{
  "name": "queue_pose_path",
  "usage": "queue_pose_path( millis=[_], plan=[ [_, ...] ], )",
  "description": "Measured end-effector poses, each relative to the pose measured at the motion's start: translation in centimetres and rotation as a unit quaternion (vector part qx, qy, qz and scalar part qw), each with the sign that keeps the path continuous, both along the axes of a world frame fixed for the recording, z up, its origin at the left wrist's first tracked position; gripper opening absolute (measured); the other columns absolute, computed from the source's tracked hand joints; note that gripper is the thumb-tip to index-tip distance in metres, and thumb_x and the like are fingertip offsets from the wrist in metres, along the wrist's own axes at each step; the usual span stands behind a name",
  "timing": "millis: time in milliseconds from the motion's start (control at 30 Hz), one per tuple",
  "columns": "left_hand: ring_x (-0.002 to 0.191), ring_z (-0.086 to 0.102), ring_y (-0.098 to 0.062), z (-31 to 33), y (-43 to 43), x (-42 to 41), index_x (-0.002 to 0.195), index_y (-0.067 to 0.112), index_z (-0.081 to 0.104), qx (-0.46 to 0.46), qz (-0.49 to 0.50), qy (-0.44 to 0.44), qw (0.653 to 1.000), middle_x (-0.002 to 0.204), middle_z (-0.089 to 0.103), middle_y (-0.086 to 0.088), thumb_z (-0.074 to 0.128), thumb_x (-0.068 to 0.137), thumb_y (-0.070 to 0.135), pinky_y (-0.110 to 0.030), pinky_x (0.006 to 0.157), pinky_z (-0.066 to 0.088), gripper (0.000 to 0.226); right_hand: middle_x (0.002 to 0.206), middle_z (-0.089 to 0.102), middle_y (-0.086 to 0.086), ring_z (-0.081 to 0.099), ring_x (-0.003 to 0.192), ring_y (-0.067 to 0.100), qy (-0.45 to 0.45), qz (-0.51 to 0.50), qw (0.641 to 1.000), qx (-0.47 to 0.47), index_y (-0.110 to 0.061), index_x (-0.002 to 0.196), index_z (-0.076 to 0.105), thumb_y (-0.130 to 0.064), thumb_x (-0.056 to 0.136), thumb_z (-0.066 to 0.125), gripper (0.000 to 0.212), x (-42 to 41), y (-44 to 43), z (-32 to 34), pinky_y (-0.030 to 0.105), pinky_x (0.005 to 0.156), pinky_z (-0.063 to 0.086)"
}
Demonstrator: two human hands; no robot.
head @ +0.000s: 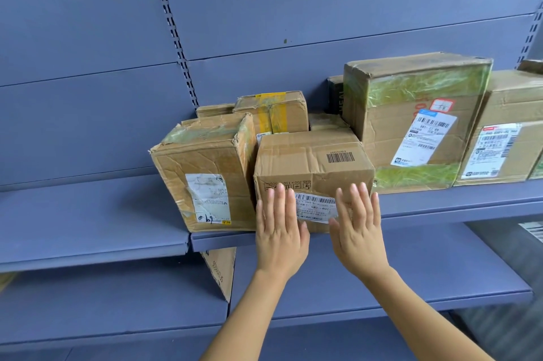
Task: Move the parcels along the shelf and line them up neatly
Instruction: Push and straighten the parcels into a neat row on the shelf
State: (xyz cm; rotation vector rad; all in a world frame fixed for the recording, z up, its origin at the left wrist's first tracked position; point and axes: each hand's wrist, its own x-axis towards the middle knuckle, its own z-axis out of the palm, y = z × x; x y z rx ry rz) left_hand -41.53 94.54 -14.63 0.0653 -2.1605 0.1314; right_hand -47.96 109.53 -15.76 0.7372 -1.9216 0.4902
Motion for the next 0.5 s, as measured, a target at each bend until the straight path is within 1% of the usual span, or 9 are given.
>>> queue_pose_path(
  millis=[100, 167, 300, 400, 500],
  plan=[
    [0.147, -0.004, -0.030, 0.1, 0.1, 0.1, 0.151, 0.005, 0.000, -0.009, 0.010, -0.031, 0.999, 0.159, -0.010, -0.014, 0.045, 0.086, 0.035, -0.046, 0.119, 0.006, 0.084, 0.154, 0.014, 0.013, 0.003, 0.149, 0.031, -0.024, -0.021, 0.999, 0.036, -0.009, 0.148, 0.022, -0.027, 0.100, 0.031, 0.053, 0.2, -0.1, 0.0, 0.049, 0.120, 0.007],
    [0.147, 0.000, -0.032, 0.4, 0.1, 0.1, 0.150, 0.005, 0.007, -0.012, 0.018, -0.071, 0.997, 0.159, -0.009, -0.014, 0.043, 0.087, 0.036, -0.048, 0.118, 0.008, 0.079, 0.155, 0.017, 0.016, 0.007, 0.146, 0.035, -0.044, -0.039, 0.997, 0.059, -0.008, 0.146, 0.027, -0.029, 0.096, 0.035, 0.055, -0.1, -0.1, 0.2, 0.047, 0.119, 0.006],
    [0.144, 0.011, -0.036, 1.0, 0.3, -0.1, 0.147, 0.002, 0.022, 0.013, 0.025, -0.115, 0.993, 0.157, 0.006, -0.017, 0.041, 0.085, 0.035, -0.049, 0.114, 0.018, 0.072, 0.153, 0.020, 0.016, 0.008, 0.143, 0.036, -0.056, -0.059, 0.992, 0.093, -0.010, 0.145, 0.030, -0.034, 0.094, 0.035, 0.056, -1.1, -0.1, 0.3, 0.044, 0.119, 0.002],
    [0.144, 0.011, -0.035, 1.5, 0.1, -0.1, 0.147, 0.003, 0.022, 0.012, 0.027, -0.143, 0.989, 0.156, 0.007, -0.015, 0.041, 0.084, 0.035, -0.048, 0.115, 0.017, 0.073, 0.153, 0.019, 0.016, 0.008, 0.143, 0.036, -0.056, -0.070, 0.989, 0.118, -0.011, 0.145, 0.029, -0.036, 0.093, 0.037, 0.058, -1.8, 0.0, 0.3, 0.043, 0.119, 0.002],
    [0.145, 0.012, -0.034, 1.8, 0.0, 0.5, 0.148, 0.004, 0.021, 0.013, 0.030, -0.163, 0.986, 0.158, 0.006, -0.015, 0.049, 0.083, 0.034, -0.047, 0.117, 0.020, 0.077, 0.154, 0.018, 0.017, 0.010, 0.143, 0.038, -0.068, -0.081, 0.986, 0.133, -0.010, 0.146, 0.027, -0.040, 0.093, 0.038, 0.062, -1.3, -0.1, 0.5, 0.046, 0.118, 0.002]
  ],
)
